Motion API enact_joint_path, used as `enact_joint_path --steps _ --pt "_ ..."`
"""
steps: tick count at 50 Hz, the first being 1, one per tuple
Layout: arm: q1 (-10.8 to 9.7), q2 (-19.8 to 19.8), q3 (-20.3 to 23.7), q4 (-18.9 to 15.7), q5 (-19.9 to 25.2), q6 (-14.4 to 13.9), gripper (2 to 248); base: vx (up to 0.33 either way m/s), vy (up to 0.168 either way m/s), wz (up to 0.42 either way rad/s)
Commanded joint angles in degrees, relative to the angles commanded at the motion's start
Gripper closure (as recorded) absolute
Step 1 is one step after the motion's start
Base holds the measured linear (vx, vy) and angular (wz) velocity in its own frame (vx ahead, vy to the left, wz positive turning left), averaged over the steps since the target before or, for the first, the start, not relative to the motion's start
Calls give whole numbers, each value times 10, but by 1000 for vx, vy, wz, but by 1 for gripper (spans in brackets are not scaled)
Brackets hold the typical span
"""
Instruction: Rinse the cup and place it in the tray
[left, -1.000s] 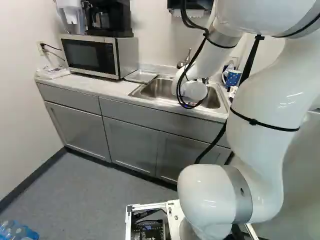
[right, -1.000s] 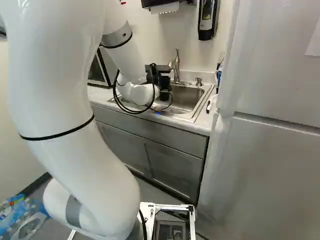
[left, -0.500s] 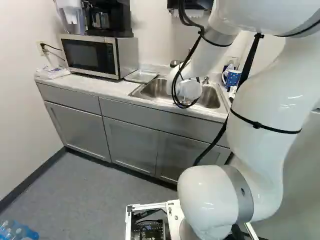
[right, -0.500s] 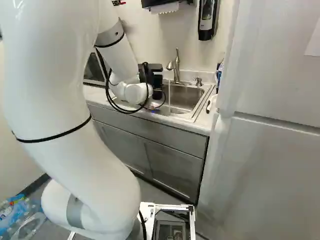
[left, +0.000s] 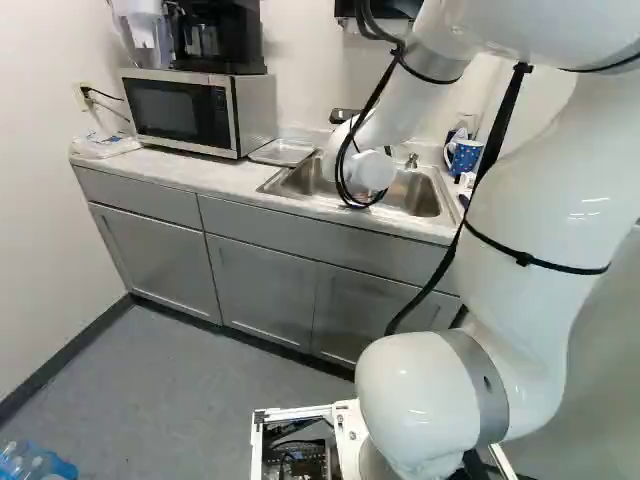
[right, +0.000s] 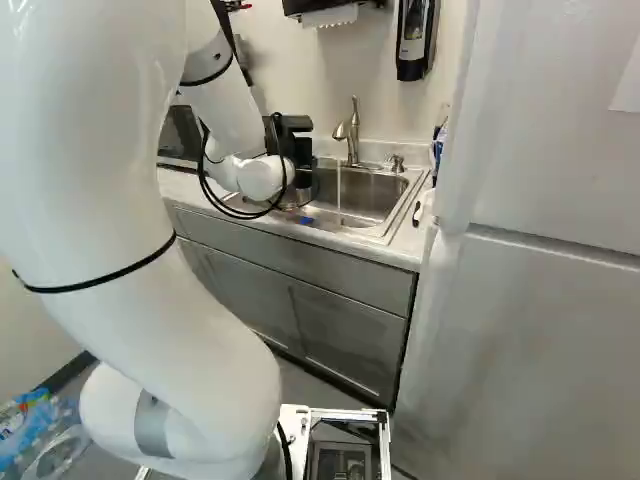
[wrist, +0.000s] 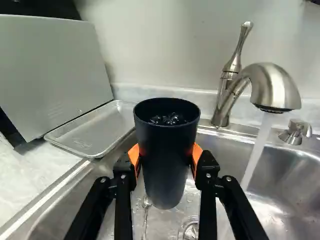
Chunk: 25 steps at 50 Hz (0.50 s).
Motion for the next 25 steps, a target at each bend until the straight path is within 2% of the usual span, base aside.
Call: enact_joint_path --steps 13,25 --pt "9 6 -11 0 0 0 130 0 0 0" --pt "24 -14 -32 0 0 0 130 0 0 0"
